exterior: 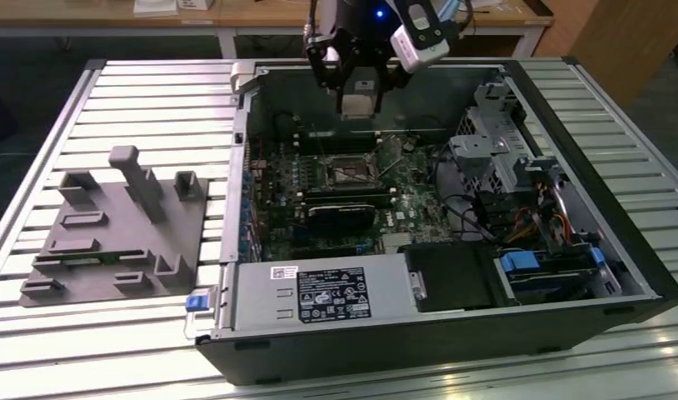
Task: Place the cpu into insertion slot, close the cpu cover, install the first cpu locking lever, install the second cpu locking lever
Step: 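Place the cpu into insertion slot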
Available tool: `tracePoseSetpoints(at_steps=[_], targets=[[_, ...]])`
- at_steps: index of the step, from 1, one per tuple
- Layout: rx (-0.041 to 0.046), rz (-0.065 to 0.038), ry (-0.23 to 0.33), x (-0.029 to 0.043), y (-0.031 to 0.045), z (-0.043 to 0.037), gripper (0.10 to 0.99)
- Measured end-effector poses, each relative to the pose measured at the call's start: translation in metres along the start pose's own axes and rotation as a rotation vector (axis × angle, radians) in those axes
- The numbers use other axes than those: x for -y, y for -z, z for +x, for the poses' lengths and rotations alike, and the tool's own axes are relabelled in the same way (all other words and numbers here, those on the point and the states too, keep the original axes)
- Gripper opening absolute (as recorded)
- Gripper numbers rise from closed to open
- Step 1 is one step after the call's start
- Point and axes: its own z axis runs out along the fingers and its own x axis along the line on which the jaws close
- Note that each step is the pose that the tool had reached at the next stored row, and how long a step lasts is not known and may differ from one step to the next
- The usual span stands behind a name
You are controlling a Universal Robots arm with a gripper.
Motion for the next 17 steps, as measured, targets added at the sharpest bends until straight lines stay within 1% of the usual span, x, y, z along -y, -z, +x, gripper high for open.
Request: tracePoseSetpoints(at_steps=[17], targets=[[0.0000, 0.000, 0.000, 0.0018, -0.0198, -0.0004, 0.541]])
